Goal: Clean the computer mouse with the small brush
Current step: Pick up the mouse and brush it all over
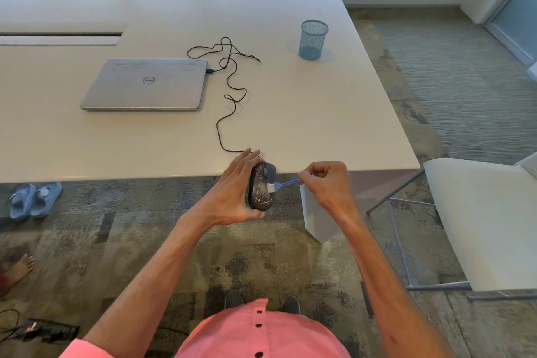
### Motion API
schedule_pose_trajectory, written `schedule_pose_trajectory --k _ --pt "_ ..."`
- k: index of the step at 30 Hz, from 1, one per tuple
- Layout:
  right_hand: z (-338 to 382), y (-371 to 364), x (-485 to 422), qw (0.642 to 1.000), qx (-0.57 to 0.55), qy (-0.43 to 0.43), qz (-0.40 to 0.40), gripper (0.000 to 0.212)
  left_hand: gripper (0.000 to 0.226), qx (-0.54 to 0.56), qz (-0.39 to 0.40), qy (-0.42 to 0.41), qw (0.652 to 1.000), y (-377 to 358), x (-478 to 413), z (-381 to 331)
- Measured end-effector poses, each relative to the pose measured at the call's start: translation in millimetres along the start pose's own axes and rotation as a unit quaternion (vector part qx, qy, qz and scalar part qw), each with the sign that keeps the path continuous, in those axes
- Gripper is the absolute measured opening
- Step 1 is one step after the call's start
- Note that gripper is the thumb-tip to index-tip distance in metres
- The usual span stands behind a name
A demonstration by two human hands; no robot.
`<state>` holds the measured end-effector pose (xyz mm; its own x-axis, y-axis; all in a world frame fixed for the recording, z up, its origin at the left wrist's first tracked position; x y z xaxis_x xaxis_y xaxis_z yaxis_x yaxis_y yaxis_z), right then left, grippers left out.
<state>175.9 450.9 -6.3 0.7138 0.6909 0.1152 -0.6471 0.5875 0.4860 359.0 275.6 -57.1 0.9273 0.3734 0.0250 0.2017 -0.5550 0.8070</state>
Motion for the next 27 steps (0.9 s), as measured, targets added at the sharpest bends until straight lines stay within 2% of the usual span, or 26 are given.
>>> schedule_pose_trajectory --k 5,15,17,19,21,24,27 --pt "2.9 -0.4 -3.0 0.998 -0.028 0.027 -0.056 0.023 0.129 -0.004 -0.001 0.000 1.000 0.2 -2.7 -2.2" --pt "-8.6 7.2 -5.5 0.997 -0.015 -0.066 -0.049 0.025 0.132 0.011 -0.008 0.014 1.000 3.0 -1.9 -2.8" --pt "-9.9 10.7 -5.4 0.993 -0.067 -0.074 -0.065 0.027 0.133 0.014 -0.009 0.017 1.000 3.4 -1.3 -2.5" --pt "-9.5 10.7 -3.8 0.981 -0.158 -0.091 -0.057 0.024 0.133 0.013 -0.009 0.016 1.000 4.0 -1.5 -3.4" --pt "-8.5 6.8 -2.1 0.974 -0.197 -0.106 -0.024 0.020 0.132 0.017 -0.009 0.014 1.000 4.3 -1.8 -5.4" --pt "-11.5 1.8 2.0 0.977 -0.181 -0.115 0.001 0.020 0.130 0.036 -0.011 0.015 0.999 5.1 -3.0 -8.3" --pt "-19.5 4.7 5.7 0.978 -0.163 -0.126 -0.010 0.022 0.132 0.045 -0.008 0.022 0.999 4.5 -2.5 -8.9"
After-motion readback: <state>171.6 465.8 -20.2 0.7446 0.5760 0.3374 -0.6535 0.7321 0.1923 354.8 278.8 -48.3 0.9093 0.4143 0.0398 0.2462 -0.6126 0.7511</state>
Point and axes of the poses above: each hand's wrist, its own x-axis away from the middle knuckle, its own y-axis out of the back of the hand, z = x × y, the point moved 2 cm from there along -x, towards the middle knuckle, and after that the axes turned 2 degrees about z, right-handed, at the moved point
